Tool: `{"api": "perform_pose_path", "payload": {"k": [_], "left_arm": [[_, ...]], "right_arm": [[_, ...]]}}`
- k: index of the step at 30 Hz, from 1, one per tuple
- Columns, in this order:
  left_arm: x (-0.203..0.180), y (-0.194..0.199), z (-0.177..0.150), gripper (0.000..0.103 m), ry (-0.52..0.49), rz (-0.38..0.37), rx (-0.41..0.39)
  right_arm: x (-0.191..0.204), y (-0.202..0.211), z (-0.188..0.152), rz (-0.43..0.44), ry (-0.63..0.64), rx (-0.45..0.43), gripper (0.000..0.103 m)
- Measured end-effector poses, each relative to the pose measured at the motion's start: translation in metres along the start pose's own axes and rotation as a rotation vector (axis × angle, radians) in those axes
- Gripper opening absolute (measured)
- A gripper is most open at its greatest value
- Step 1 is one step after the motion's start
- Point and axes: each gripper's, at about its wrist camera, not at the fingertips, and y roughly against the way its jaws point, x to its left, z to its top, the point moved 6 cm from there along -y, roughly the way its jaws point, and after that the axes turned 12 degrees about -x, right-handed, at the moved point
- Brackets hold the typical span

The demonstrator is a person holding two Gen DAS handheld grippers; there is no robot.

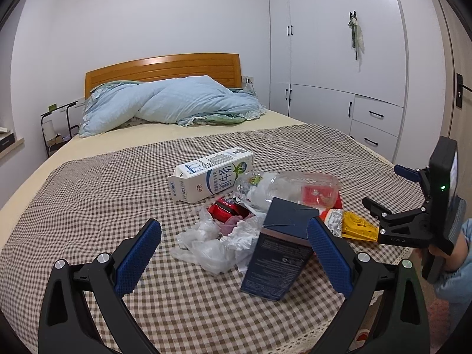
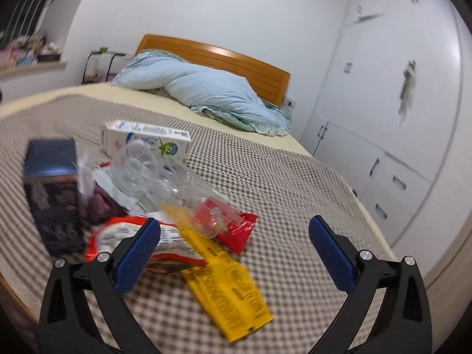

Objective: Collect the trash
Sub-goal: 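Move both tools toward the trash pile on the bed, then grasp the clear plastic container with the right gripper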

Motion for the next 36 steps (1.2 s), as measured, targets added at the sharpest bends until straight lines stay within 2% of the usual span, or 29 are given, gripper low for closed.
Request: {"api": "perform_pose_path", "payload": {"k": [2,7,10,18,29,36], "left_arm": [[0.002,-0.003,0.001,0.096,0.0,-0.004,0.004],[0.008,-0.015,0.003,0.096,0.01,-0.003,0.022],[0.014,-0.024,0.003,0.096,0.025,0.001,0.038],[0.025,-0.041,0.002,0.096,0.032,0.025,0.051],[0.034,-0.064,-0.006,0.096,0.033,0.038,0.08],[0.04,-0.073,-0.011,0.096,0.032,0.049,0.096]], "right_arm": [[-0.003,-0.01,-0.005,0.018,0.044,-0.012,0.097],[-0.006,-0.031,-0.017,0.143,0.155,-0.042,0.097],[-0.004,-0.046,-0.023,0.213,0.218,-0.023,0.097],[-0.001,-0.074,-0.034,0.303,0.299,-0.001,0.097],[0.024,-0.089,-0.039,0.362,0.398,-0.046,0.097],[0.036,-0.101,-0.043,0.352,0.521,-0.065,0.097]]}}
